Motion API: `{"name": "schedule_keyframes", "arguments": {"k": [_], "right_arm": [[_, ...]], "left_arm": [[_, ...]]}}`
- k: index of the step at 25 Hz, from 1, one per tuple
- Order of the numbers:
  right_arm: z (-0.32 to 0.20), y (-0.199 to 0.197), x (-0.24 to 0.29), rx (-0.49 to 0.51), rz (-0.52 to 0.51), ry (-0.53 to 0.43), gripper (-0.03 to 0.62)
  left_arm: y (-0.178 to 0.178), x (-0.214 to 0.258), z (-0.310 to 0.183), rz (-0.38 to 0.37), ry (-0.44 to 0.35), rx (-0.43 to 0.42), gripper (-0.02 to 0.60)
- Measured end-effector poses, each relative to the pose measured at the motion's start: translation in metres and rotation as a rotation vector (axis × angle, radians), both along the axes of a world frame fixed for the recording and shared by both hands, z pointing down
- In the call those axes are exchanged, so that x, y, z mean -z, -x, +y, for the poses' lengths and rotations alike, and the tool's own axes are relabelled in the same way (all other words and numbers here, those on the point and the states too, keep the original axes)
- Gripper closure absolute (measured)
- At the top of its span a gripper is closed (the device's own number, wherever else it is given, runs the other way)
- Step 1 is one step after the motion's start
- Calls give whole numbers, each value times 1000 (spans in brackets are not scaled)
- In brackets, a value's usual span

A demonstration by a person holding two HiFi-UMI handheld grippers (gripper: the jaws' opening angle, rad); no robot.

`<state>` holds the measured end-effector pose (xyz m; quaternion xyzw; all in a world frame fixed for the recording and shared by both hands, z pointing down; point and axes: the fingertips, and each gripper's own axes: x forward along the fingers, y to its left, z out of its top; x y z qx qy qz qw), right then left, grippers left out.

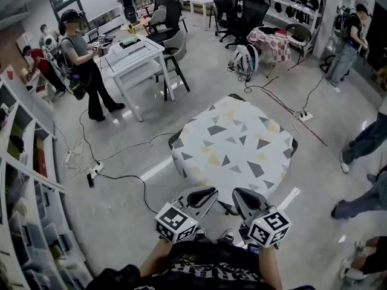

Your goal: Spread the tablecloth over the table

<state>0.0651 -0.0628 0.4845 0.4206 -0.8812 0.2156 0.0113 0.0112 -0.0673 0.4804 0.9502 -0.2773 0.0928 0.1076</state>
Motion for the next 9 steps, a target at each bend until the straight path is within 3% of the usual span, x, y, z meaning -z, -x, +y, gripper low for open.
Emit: {"name": "schedule_keyframes", "arguments": {"k": [9], "right_arm": [[0,-6,-2,-15,0,4,580]], "left_arm": [[-3,-1,2,-7,12,-7,534]]}}
